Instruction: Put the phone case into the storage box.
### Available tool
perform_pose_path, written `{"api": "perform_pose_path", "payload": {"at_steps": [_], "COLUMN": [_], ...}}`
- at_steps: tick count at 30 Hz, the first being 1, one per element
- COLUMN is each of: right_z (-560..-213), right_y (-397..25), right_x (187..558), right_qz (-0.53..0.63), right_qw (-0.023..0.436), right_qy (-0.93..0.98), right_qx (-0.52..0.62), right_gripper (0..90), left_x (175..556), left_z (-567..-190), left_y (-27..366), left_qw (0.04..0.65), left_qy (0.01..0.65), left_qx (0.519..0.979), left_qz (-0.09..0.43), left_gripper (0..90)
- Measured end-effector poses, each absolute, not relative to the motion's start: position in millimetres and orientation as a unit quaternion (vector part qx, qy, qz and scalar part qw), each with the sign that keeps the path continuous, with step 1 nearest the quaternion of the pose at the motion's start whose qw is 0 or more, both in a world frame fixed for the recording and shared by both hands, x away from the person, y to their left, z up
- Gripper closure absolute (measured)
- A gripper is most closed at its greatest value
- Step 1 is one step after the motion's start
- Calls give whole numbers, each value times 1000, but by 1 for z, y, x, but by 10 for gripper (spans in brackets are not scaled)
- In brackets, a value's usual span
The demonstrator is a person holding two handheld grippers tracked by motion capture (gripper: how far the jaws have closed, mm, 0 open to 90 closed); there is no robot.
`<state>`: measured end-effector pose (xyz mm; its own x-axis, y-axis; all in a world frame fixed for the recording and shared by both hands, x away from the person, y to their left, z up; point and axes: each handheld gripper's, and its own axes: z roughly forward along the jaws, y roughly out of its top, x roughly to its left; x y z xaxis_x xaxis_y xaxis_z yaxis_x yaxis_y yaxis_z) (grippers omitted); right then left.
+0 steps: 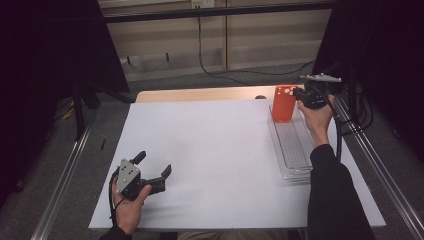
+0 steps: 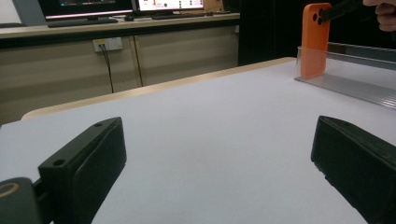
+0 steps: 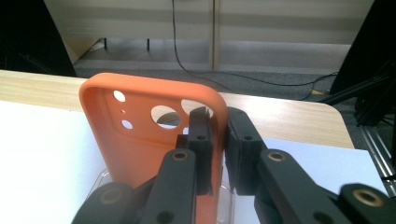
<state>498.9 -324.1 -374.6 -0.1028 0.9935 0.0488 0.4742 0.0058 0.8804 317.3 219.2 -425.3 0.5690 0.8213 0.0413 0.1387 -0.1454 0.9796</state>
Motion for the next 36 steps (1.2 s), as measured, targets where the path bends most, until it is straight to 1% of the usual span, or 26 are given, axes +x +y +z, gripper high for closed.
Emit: {"api": "perform_pose_path", "payload": {"at_steps": [4, 20, 23, 27, 34, 36], "right_z": [-374, -372, -372, -372, -371, -371], "right_y": [-322, -325, -324, -324, -323, -322], "right_x": [499, 496, 496, 495, 492, 491], "right_qz": [393, 400, 400, 399, 402, 403], "right_qw": [330, 327, 326, 326, 326, 328], "right_qy": [630, 625, 625, 623, 622, 622], "right_qx": [582, 585, 585, 589, 588, 586], "right_gripper": [802, 702, 656, 530, 384, 362], "left_x": [317, 317, 317, 317, 317, 317], "left_z": [-426, -425, -425, -424, -424, -424], "left_y": [219, 219, 220, 220, 222, 222], "left_qw": [554, 555, 555, 557, 556, 556], "left_qy": [348, 349, 350, 349, 354, 355], "left_qx": [691, 689, 689, 688, 684, 683], "left_qz": [306, 309, 310, 309, 312, 313], "left_gripper": [32, 32, 32, 32, 32, 32]}}
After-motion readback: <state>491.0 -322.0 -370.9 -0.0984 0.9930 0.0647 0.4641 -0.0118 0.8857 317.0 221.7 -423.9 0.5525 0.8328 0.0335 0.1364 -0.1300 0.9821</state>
